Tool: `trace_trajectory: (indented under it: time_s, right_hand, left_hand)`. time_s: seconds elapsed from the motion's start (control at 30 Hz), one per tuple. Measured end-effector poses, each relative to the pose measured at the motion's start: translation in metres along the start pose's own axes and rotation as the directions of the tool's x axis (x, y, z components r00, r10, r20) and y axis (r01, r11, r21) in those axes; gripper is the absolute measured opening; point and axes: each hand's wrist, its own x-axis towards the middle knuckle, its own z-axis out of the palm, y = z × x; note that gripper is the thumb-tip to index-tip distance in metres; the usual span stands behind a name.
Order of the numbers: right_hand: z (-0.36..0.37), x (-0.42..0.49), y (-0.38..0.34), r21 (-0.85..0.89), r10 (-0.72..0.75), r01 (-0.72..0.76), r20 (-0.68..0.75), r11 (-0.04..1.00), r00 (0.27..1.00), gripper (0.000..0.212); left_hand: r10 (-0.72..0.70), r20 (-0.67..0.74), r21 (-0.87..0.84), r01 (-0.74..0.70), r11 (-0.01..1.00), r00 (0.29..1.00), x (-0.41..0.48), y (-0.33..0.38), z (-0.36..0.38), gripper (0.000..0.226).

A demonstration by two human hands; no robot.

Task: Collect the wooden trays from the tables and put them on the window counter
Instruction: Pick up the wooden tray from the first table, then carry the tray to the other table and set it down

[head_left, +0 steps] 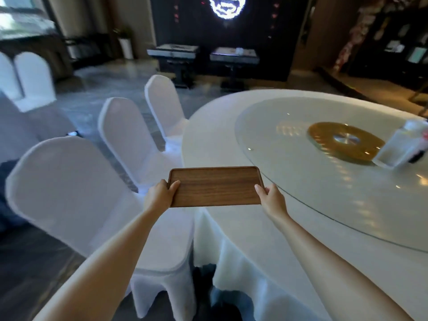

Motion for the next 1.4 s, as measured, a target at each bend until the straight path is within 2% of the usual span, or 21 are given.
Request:
trace_trajectory:
  time_s: [0.13,0.33,0.53,0.7,0.9,1.07,1.4]
  right_hand:
    - [0.063,-0.012,-0.056,0.004,-0.106,0.106,0.098,0.994,0.990,0.029]
    - [0.186,-0.045,-0.155,0.034,-0.247,0.246,0.242,0.969,0.938,0.029]
    - [0.324,-0.092,-0.260,0.075,-0.327,0.325,0.404,0.943,0.855,0.031]
    - [0.426,-0.139,-0.340,0.156,-0.400,0.372,0.472,0.915,0.786,0.036]
    - [0.534,-0.175,-0.405,0.174,-0.430,0.412,0.589,0.894,0.684,0.030]
    - [0.631,-0.182,-0.447,0.158,-0.434,0.448,0.651,0.880,0.623,0.029]
    - [0.847,-0.136,-0.558,0.186,-0.427,0.450,0.735,0.874,0.527,0.032]
  left_hand:
    - [-0.105,-0.116,-0.027,0.103,0.994,0.988,0.000,-0.065,-0.059,0.044]
    - [-0.269,-0.256,-0.105,0.250,0.963,0.929,0.002,-0.184,-0.161,0.044]
    - [-0.386,-0.364,-0.133,0.363,0.922,0.848,0.010,-0.306,-0.273,0.047]
    - [-0.431,-0.458,-0.130,0.421,0.898,0.777,0.010,-0.400,-0.353,0.048]
    - [-0.526,-0.496,-0.176,0.512,0.840,0.691,0.010,-0.491,-0.408,0.042]
    - [-0.624,-0.496,-0.276,0.572,0.772,0.604,0.030,-0.561,-0.429,0.046]
    - [-0.693,-0.484,-0.295,0.646,0.704,0.535,0.180,-0.696,-0.499,0.048]
